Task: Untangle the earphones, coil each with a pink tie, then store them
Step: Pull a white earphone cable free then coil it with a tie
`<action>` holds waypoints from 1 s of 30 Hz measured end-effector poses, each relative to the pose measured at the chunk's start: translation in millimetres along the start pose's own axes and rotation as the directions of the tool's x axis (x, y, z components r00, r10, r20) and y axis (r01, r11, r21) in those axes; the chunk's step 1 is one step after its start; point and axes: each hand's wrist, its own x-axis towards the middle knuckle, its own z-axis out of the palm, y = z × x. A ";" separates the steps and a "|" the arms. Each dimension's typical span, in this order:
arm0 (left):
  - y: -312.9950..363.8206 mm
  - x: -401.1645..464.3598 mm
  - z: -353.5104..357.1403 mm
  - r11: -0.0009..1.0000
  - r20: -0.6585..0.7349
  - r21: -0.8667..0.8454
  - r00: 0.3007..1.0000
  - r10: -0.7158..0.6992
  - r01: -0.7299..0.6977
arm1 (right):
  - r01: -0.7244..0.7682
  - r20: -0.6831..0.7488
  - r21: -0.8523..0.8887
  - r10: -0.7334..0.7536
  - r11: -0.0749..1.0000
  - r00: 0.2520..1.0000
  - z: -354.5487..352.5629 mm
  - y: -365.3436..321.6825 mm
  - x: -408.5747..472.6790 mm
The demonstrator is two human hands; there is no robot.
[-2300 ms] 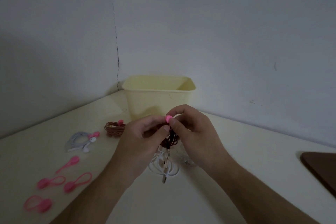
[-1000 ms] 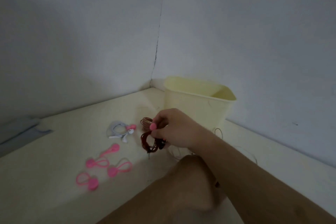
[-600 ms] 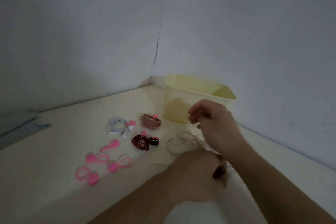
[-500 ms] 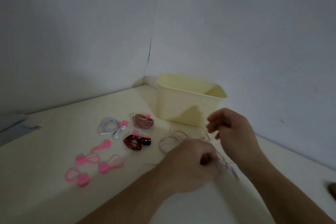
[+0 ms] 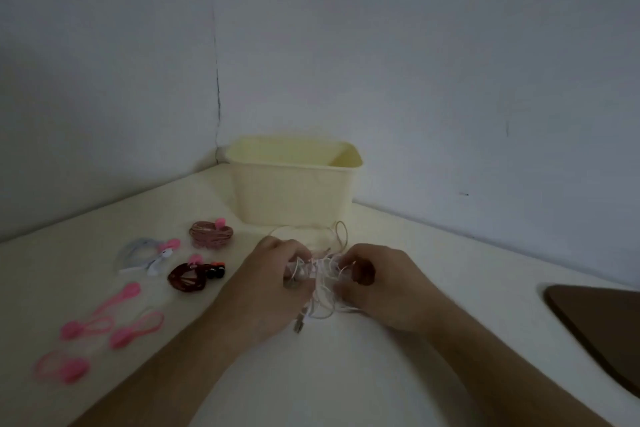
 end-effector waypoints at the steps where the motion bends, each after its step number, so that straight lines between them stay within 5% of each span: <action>1: -0.1 -0.2 -1.3 1.000 0.026 -0.004 1.000 0.000 0.000 | -0.003 0.001 0.017 0.003 1.000 1.000 -1.1 1.1 1.3; 7: -0.7 0.5 -0.2 0.998 0.052 -0.033 0.997 0.055 -0.053 | -0.084 -0.146 0.088 0.097 0.993 0.985 -11.3 10.1 10.8; 9: -1.1 1.0 0.9 0.997 0.053 -0.061 0.997 0.054 -0.051 | -0.102 -0.241 0.248 0.163 0.963 0.957 -20.1 13.4 14.5; 13: 1.2 0.1 4.9 0.983 0.133 -0.179 0.990 0.056 -0.032 | 0.038 -0.255 0.786 0.267 0.617 0.930 -49.3 9.8 14.9; 16: 3.5 1.3 11.7 0.971 0.200 -0.230 0.973 0.112 -0.064 | 0.139 -0.311 0.841 0.258 0.522 0.915 -67.9 9.7 13.3; 23: 2.3 7.2 23.7 0.982 0.191 0.026 0.965 0.181 -0.189 | 0.296 -0.371 0.920 0.330 0.255 0.868 -103.6 11.6 7.6; 25: 3.8 5.6 22.5 0.982 0.159 0.035 0.971 0.180 -0.188 | 0.280 -0.415 0.889 0.379 0.363 0.827 -106.4 14.8 7.1; 27: 6.0 3.8 20.2 0.985 0.093 -0.010 0.980 0.174 -0.174 | 0.208 -0.511 0.742 0.337 0.637 0.791 -104.2 20.6 5.2; 30: 12.6 0.5 15.5 0.987 -0.022 -0.076 0.990 0.140 -0.142 | 0.124 -0.425 0.567 0.160 0.814 0.891 -95.1 25.4 2.3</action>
